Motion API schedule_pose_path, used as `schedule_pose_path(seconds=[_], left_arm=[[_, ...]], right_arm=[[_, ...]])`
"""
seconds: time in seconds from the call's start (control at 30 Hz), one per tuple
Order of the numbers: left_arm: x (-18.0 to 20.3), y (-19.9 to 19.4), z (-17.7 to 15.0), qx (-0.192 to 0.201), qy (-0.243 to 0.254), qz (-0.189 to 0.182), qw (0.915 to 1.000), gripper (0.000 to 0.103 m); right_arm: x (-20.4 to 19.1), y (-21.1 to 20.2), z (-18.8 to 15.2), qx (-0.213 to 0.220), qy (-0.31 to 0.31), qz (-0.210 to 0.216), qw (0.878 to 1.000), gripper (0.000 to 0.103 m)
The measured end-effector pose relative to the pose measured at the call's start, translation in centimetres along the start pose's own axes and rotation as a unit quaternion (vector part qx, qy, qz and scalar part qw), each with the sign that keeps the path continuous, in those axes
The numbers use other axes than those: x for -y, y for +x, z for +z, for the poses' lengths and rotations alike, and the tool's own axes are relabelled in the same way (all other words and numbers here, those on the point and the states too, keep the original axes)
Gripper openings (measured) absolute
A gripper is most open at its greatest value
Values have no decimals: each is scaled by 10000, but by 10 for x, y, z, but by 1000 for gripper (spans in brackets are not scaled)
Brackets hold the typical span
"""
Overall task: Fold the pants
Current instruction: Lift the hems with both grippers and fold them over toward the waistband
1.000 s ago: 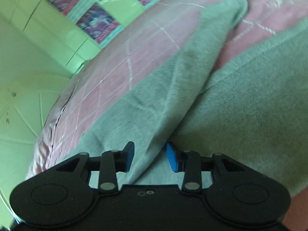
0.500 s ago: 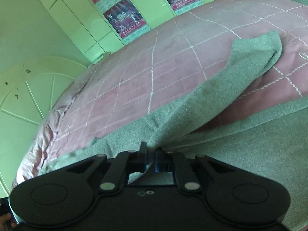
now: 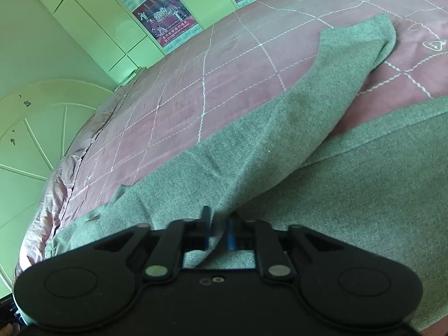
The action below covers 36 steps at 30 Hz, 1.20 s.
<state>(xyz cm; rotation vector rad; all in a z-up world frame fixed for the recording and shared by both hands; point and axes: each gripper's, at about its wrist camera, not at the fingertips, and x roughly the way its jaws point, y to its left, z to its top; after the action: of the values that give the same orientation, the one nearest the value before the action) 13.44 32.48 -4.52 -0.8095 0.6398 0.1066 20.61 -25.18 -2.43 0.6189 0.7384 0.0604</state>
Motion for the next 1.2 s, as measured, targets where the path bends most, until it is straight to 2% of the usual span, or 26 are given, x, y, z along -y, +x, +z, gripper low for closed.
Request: schedule_pose_path(seconds=[0.1,0.2,0.3,0.37,0.4,0.43,0.47,0.5,0.53,0.57,0.63,0.73,0.87,0.93,1.0,1.07,1.1,1.13,1.17,1.2], left_arm=[[8,-3,4,76,257,-32,9996,24],[19,-3,26,142,461,-188,9987,24],[36,-13,58,640,715,-708,9929,24],[43,-18,73,823,879,-840,9892,24],[41,-16,75,786,929,-806,9893,24],[35,-10,72,655,993,-710,9904,24],[24,2,66,344,1046,-481,9928,24],[7,19,57,-104,964,-124,9952,24],[-11,32,48,-460,807,76,9956,24],[-26,33,40,-441,665,-59,9968,24],[-36,25,35,-340,395,-249,9983,24],[-27,25,36,-376,626,-112,9973,24],[-14,26,41,-405,855,17,9955,24],[-1,13,48,-90,1087,-177,9939,24],[16,-11,55,469,1320,-674,9878,24],[28,-20,56,719,1616,-753,9813,24],[27,-15,56,546,1714,-650,9815,24],[22,-2,55,187,1735,-344,9841,24],[10,15,52,-259,1639,40,9861,24],[-6,28,46,-592,1439,234,9875,24]], right_arm=[[-3,-6,4,82,-142,108,9998,0],[-10,-30,15,490,-210,414,9977,0],[-20,-67,20,1036,-405,794,9906,0],[-25,-85,11,1180,-592,932,9869,0],[-24,-88,3,1180,-627,919,9868,0],[-20,-85,-9,1092,-661,835,9883,0],[-12,-72,-23,807,-721,604,9923,0],[0,-52,-35,299,-506,392,9975,0],[16,-32,-46,-223,-149,153,9995,0],[29,-26,-55,-256,165,234,9993,0],[34,-30,-56,-85,410,389,9984,0],[23,-26,-47,-151,202,226,9994,0],[15,-26,-40,-197,255,204,9993,0],[3,-42,-33,194,127,453,9987,0],[-9,-68,-23,760,56,691,9947,0],[-9,-83,-22,1067,84,816,9909,0],[-5,-82,-27,1050,80,791,9913,0],[0,-72,-35,785,-10,680,9946,0],[8,-50,-44,198,-69,371,9991,0],[19,-29,-55,-352,64,39,9994,0]])
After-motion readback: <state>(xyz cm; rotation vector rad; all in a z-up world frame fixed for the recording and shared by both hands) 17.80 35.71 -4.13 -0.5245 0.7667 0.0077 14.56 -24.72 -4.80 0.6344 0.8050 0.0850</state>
